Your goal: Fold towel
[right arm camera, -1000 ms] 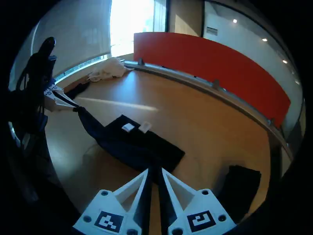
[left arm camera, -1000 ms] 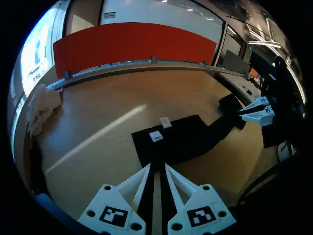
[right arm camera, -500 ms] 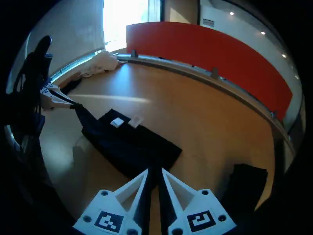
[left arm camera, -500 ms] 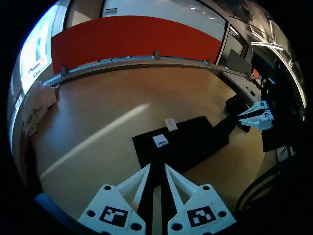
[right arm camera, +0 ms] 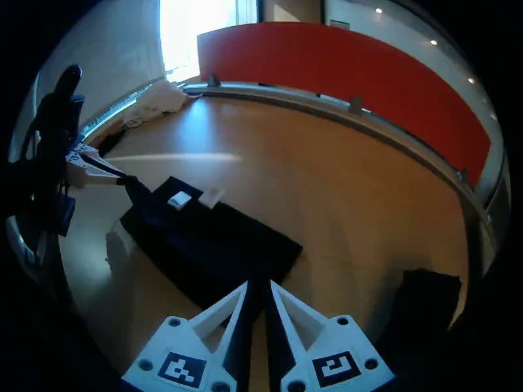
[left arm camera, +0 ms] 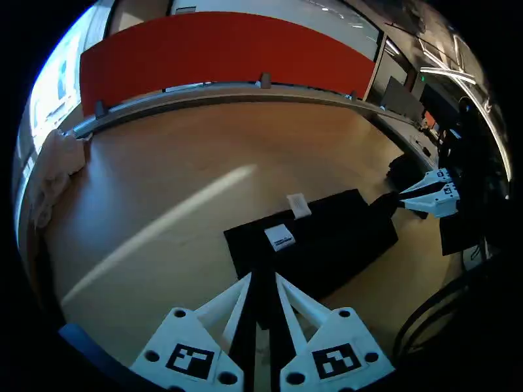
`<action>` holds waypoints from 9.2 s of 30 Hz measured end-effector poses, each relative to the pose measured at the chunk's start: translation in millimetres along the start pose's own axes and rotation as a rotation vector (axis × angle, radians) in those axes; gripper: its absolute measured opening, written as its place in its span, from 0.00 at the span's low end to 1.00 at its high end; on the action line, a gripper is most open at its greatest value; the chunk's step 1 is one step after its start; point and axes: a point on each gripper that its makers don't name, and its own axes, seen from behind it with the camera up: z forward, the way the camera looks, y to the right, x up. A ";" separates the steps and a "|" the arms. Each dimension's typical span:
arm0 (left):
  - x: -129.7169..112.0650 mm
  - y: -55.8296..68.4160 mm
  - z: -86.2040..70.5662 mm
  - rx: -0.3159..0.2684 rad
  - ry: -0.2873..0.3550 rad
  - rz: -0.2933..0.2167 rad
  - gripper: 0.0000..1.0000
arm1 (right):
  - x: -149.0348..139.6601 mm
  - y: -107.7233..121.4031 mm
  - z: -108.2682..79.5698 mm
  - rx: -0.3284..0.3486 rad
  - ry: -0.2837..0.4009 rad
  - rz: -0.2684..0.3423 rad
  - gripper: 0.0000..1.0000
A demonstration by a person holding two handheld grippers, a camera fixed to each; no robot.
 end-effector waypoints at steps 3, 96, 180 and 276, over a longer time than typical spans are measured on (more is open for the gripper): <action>-1.4 -2.8 7.0 0.002 -0.004 -0.002 0.10 | -0.8 2.4 6.2 -0.002 -0.006 0.006 0.10; -31.8 -51.4 -19.0 0.193 0.043 -0.109 0.90 | -17.9 28.4 -9.2 -0.138 0.017 0.061 1.00; -111.4 -65.9 -90.6 0.317 0.041 -0.268 0.90 | -65.9 -12.5 6.9 0.062 -0.126 -0.159 0.05; -120.6 -87.4 -153.4 0.340 0.138 -0.356 0.90 | 60.3 -211.6 95.1 0.362 -0.085 -0.470 0.65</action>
